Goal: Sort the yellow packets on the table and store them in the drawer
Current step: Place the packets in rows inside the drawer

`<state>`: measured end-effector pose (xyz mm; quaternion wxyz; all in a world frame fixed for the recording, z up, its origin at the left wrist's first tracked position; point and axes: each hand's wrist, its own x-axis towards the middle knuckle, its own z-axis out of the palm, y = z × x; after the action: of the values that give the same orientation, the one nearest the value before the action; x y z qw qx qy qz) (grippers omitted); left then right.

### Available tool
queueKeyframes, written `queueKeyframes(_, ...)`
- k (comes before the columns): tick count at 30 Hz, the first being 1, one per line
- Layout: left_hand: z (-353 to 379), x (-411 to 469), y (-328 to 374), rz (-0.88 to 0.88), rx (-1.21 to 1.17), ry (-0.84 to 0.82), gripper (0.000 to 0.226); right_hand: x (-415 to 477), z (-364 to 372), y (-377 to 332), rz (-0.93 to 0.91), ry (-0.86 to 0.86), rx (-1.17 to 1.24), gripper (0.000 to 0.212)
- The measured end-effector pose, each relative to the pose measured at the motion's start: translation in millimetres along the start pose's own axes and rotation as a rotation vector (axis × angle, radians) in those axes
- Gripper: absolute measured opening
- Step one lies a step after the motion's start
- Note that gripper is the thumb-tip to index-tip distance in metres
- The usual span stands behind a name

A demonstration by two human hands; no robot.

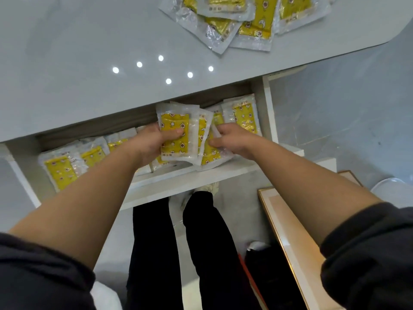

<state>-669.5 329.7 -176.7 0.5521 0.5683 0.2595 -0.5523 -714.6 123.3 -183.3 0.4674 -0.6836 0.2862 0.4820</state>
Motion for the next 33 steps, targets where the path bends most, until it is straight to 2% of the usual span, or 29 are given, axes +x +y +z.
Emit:
queueKeyframes(3,-20.8,0.6,-16.0,0.03,-0.115,0.211,0.036,1.6,7.6,2.7,0.037,0.169,0.112,0.045)
queueKeyframes(6,-50.6,-3.4,-34.4,-0.031,-0.081,0.372,0.048,2.6,20.6,-0.9,0.05,0.188,0.151,0.041)
queueKeyframes(10,-82.2,-9.5,-53.6,-0.05,0.021,0.458,0.079,15.7,50.6,-14.3,0.009,0.177,0.122,0.03)
queueKeyframes(12,-90.3,-12.3,-58.8,-0.045,0.06,0.46,0.063,26.2,66.0,-19.1,-0.026,0.18,0.069,0.019)
queueKeyframes(13,-93.3,-12.0,-62.0,-0.045,0.099,0.456,0.052,32.2,70.9,-20.7,-0.038,0.186,-0.049,0.009)
queueKeyframes(14,-94.3,-11.7,-64.3,-0.038,0.149,0.45,0.048,35.6,73.8,-22.4,-0.038,0.207,-0.247,0.016)
queueKeyframes(15,-94.5,-11.3,-65.6,-0.04,0.209,0.452,0.05,37.5,75.8,-23.6,-0.02,0.254,-0.495,0.024)
queueKeyframes(17,-95.4,-6.8,-69.0,-0.015,0.278,0.473,0.055,34.1,75.8,-28.7,-0.011,0.395,-0.867,0.026)
queueKeyframes(19,-96.1,-4.3,-70.9,0.002,0.25,0.48,0.06,31.3,74.5,-31.8,-0.089,0.46,-0.956,0.024)
queueKeyframes(21,-96.0,-6.0,-70.9,-0.012,0.232,0.449,0.07,28.3,78.5,-36.7,-0.178,0.384,-0.838,0.027)
queueKeyframes(22,-97.2,-6.0,-71.7,-0.009,0.224,0.42,0.07,27.3,82.8,-39.2,-0.194,0.297,-0.702,0.033)
queueKeyframes(24,-98.8,-8.5,-72.4,0.005,0.159,0.351,0.062,25.9,93.6,-47.4,-0.179,0.147,-0.394,0.043)
queueKeyframes(25,-98.1,-12.1,-71.1,0.011,0.105,0.316,0.06,25.9,98.2,-51.6,-0.171,0.115,-0.301,0.041)
queueKeyframes(27,-96.0,-18.6,-69.2,0.011,0.039,0.284,0.055,29.1,103.0,-56.9,-0.182,0.095,-0.25,0.022)
queueKeyframes(30,-101.1,-23.9,-73.4,0.03,0.092,0.426,0.017,37.2,108.7,-59.1,-0.17,0.088,-0.29,0.022)
queueKeyframes(33,-116.4,-29.4,-81.3,0.042,0.166,0.524,0.017,45.4,114.1,-57.0,-0.159,0.121,-0.349,0.015)
